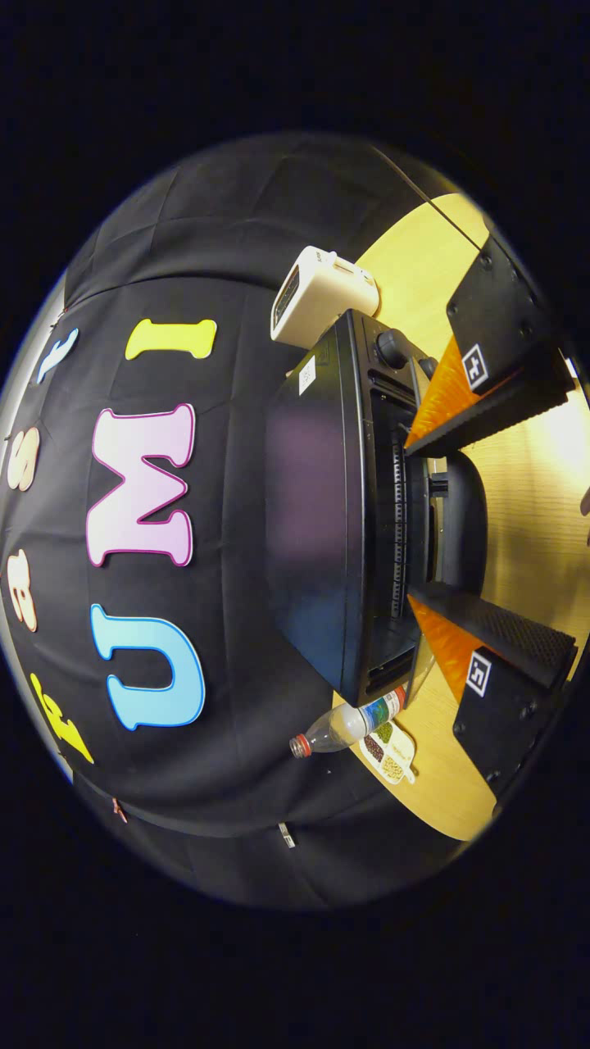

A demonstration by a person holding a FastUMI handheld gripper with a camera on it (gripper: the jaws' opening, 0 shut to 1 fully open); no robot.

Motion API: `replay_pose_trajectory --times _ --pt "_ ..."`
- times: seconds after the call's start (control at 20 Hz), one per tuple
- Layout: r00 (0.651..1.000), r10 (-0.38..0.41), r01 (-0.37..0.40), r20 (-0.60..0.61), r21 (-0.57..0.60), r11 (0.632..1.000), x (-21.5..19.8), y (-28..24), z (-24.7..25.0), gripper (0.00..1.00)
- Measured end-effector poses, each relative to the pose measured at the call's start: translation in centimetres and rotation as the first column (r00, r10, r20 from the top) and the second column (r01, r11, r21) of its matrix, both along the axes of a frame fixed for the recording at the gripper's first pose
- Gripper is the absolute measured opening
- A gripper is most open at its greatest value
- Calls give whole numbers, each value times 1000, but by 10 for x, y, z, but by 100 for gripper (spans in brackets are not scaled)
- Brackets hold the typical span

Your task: Open the toaster oven, put the food inside, and close the toaster oven door.

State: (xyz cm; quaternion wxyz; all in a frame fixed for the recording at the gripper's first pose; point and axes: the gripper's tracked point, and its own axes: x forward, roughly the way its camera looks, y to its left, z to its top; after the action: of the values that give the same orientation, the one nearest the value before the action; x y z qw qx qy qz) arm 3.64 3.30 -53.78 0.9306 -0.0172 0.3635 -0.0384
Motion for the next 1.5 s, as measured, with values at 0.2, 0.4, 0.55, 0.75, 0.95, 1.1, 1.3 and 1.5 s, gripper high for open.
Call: replay_pose_trajectory --times 0.2,0.4,0.55,0.75,0.95,1.1,1.3,1.5 --pt "998 8 -8 -64 0 1000 -24 0 -4 99" --pt "992 22 -21 -127 10 1000 -40 0 -10 99" --pt "983 31 -27 -181 23 999 -60 1 -15 99" --pt "955 31 -10 -294 73 997 -91 2 -32 99" --pt "949 37 -7 -312 98 995 -97 -5 -27 98" --pt "950 72 -40 -304 110 993 -98 -3 -20 98" --pt "946 102 -56 -309 152 987 -103 -2 -10 99" --pt "955 147 -110 -258 151 982 -96 -22 16 99"
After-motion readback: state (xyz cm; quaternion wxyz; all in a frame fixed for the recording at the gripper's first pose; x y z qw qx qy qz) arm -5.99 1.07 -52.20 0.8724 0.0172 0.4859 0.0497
